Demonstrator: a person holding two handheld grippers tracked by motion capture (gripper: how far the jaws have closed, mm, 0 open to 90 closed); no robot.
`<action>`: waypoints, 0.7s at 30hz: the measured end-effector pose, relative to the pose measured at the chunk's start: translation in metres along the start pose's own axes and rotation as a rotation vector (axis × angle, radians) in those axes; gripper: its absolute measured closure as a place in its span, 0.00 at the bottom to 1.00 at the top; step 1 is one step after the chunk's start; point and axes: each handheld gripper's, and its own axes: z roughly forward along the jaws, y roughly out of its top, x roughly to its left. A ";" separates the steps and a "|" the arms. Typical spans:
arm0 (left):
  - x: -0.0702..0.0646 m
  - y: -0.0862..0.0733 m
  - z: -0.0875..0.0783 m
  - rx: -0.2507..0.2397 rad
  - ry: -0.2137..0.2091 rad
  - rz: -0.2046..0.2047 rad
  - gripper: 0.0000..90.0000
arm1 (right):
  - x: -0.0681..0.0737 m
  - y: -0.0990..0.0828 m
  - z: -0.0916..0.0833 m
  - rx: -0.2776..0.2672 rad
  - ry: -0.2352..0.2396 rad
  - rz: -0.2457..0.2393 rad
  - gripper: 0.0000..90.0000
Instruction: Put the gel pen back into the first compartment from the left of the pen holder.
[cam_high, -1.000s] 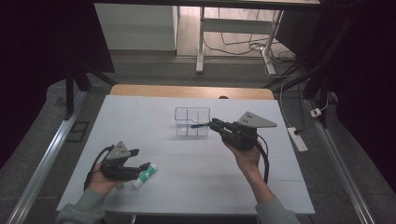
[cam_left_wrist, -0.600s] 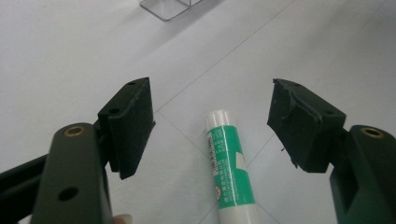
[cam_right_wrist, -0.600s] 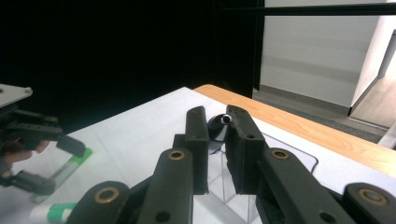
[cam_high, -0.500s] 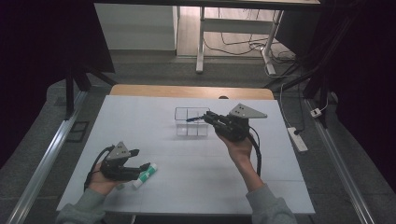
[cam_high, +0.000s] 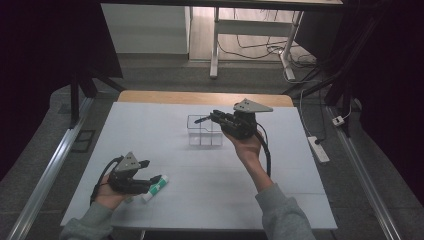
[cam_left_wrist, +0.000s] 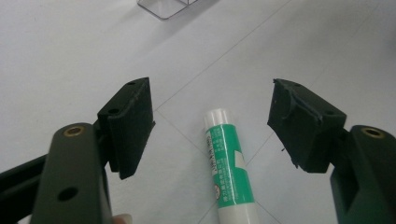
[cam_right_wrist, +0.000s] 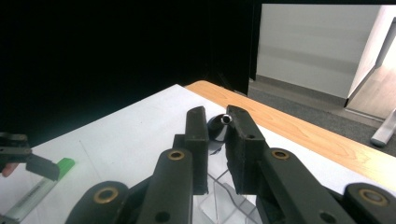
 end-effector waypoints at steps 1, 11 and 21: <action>0.000 0.000 0.000 0.000 0.000 0.001 0.34 | 0.000 0.001 0.003 0.004 -0.001 -0.001 0.88; 0.001 -0.001 0.001 0.003 -0.002 0.003 0.33 | -0.003 0.005 0.023 0.060 -0.042 0.001 0.87; 0.001 -0.001 0.001 0.006 -0.002 0.005 0.33 | -0.008 0.003 0.034 0.111 -0.044 0.015 0.87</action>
